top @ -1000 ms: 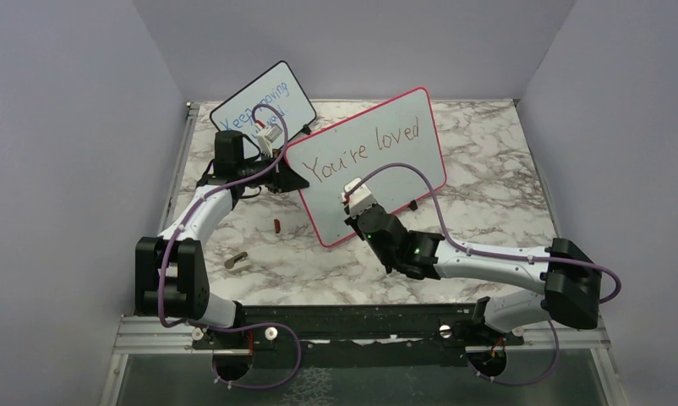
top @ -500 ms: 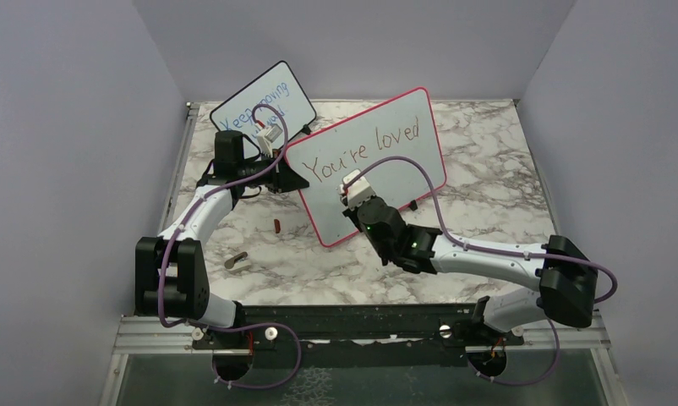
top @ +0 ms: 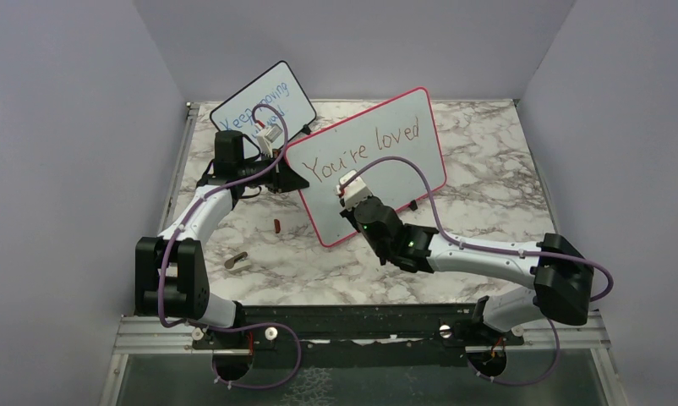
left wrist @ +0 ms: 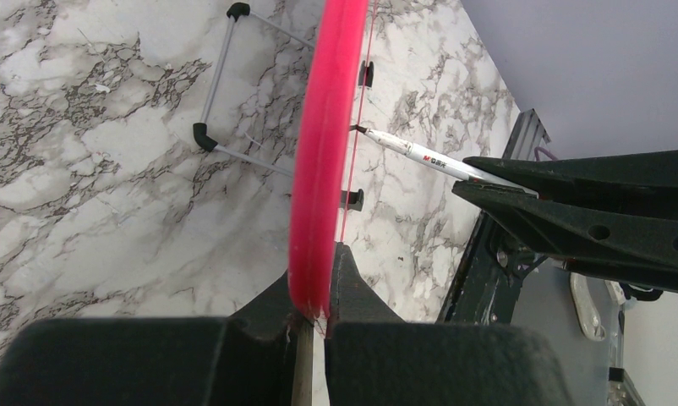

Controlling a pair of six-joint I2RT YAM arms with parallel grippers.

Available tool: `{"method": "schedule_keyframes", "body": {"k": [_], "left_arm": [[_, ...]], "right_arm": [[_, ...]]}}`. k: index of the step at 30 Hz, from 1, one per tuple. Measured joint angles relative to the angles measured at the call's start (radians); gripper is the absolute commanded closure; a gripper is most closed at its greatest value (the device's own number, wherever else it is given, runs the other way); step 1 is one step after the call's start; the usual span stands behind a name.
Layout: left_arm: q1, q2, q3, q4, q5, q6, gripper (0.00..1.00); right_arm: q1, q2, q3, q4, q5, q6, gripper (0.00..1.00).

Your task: Write a sentence on the whiteboard

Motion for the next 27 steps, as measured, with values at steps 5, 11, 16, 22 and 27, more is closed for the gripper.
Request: {"method": "schedule_keyframes", "body": {"k": [5,11,16,22,27], "left_arm": [[0.0,0.0,0.0,0.0,-0.001,0.0,1.0],[0.0,0.0,0.0,-0.001,-0.003,0.0,1.0],[0.0,0.0,0.0,-0.003,-0.005,0.001,1.0],[0.0,0.0,0.0,-0.003,-0.007,0.001,1.0],[0.0,0.0,0.0,-0.004,-0.008,0.001,1.0]], "right_arm": [[0.0,0.0,0.0,-0.014,-0.003,0.011,1.0],[0.0,0.0,0.0,-0.041,-0.003,0.033,0.99],[0.0,-0.001,0.0,-0.06,-0.011,0.052,1.0],[0.0,-0.005,0.0,-0.093,-0.028,0.076,1.0],[0.0,-0.009,0.0,-0.119,-0.039,0.089,1.0]]}}
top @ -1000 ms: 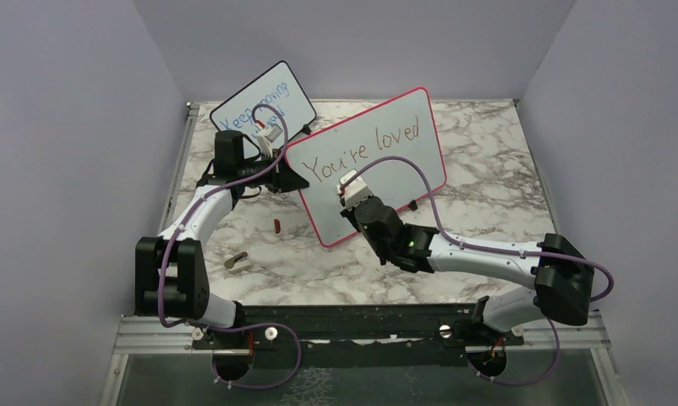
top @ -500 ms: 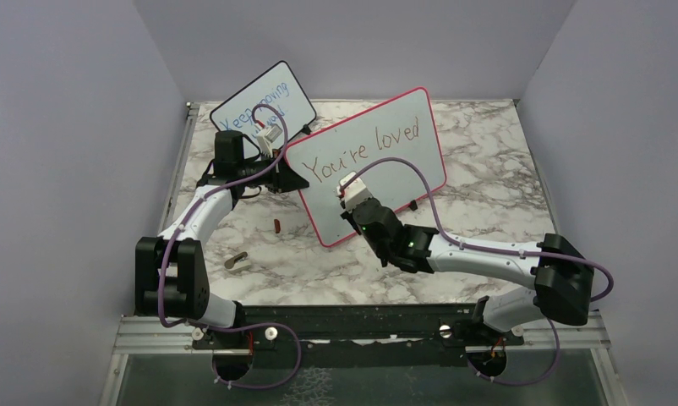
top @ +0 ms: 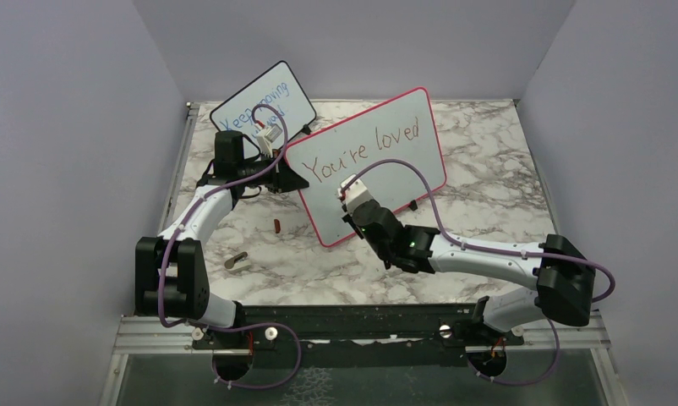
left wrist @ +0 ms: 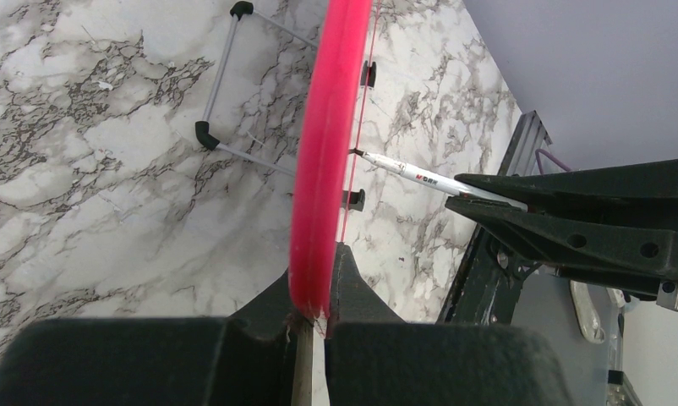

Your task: Write a sentence on the whiteboard

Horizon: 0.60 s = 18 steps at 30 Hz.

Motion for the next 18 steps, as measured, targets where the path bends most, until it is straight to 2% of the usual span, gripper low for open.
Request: {"method": "schedule_keyframes", "body": {"k": [18], "left_arm": [[0.0,0.0,0.0,-0.002,-0.002,0.002,1.0]], "right_arm": [[0.0,-0.013,-0.008,-0.09,-0.031,0.06,1.0]]}}
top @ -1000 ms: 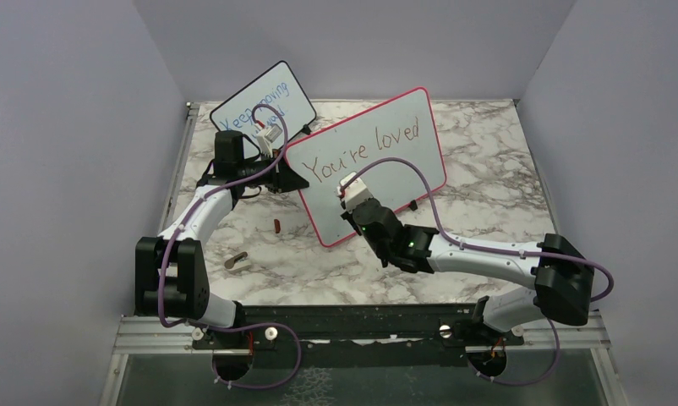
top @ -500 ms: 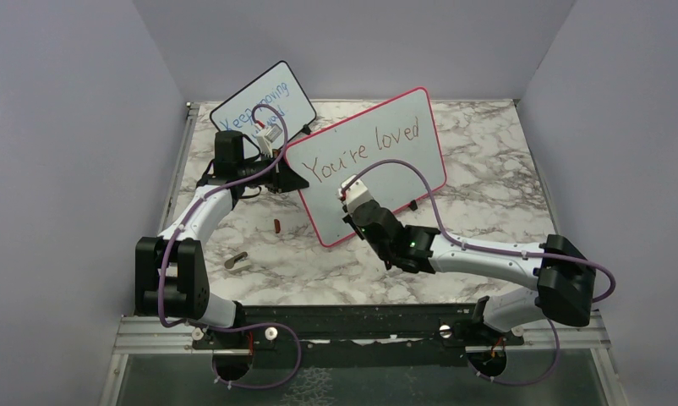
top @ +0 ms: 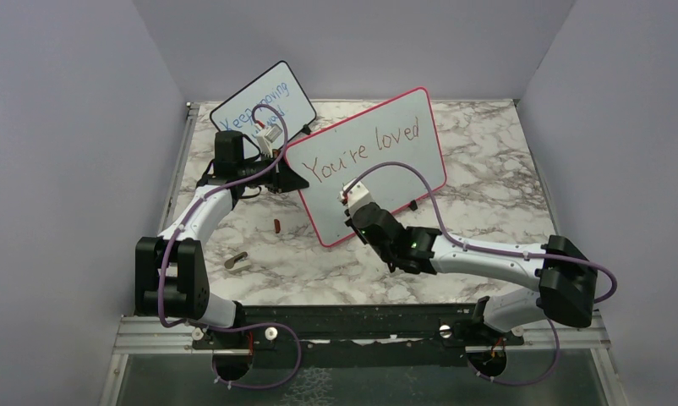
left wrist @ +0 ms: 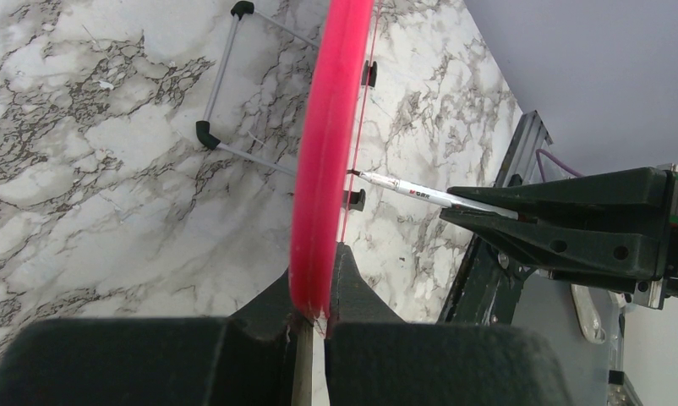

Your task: Write a sentence on the whiteboard

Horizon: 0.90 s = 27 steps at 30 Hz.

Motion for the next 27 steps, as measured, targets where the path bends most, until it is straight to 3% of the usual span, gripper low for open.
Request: {"method": "schedule_keyframes", "body": {"k": [27], "left_arm": [[0.0,0.0,0.0,-0.001,0.001,0.002,1.0]], "right_arm": [[-0.034,-0.114,-0.08,0.099,0.0,-0.009,0.99]]}}
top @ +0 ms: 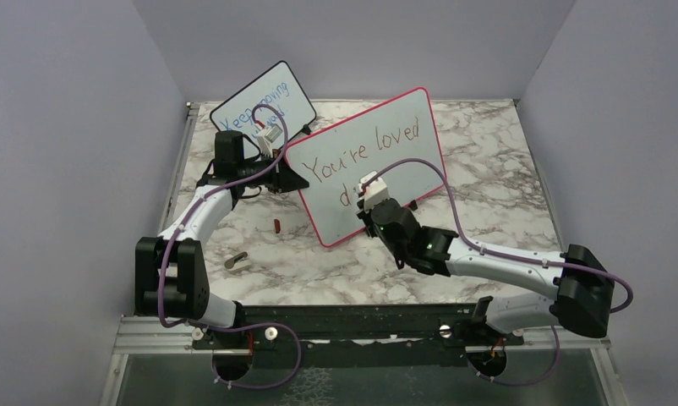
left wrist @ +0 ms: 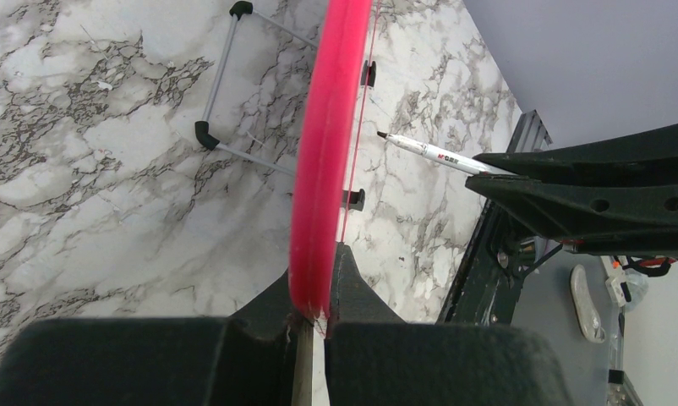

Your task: Write a sentence on the whiteboard

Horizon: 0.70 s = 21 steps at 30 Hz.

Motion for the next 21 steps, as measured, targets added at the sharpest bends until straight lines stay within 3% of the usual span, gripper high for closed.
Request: {"method": "schedule_keyframes", "body": {"k": [21], "left_arm": [[0.0,0.0,0.001,-0.001,0.0,0.002,1.0]], "right_arm": [[-0.011,0.037,-0.011,0.021,-0.034,0.004,1.0]]}}
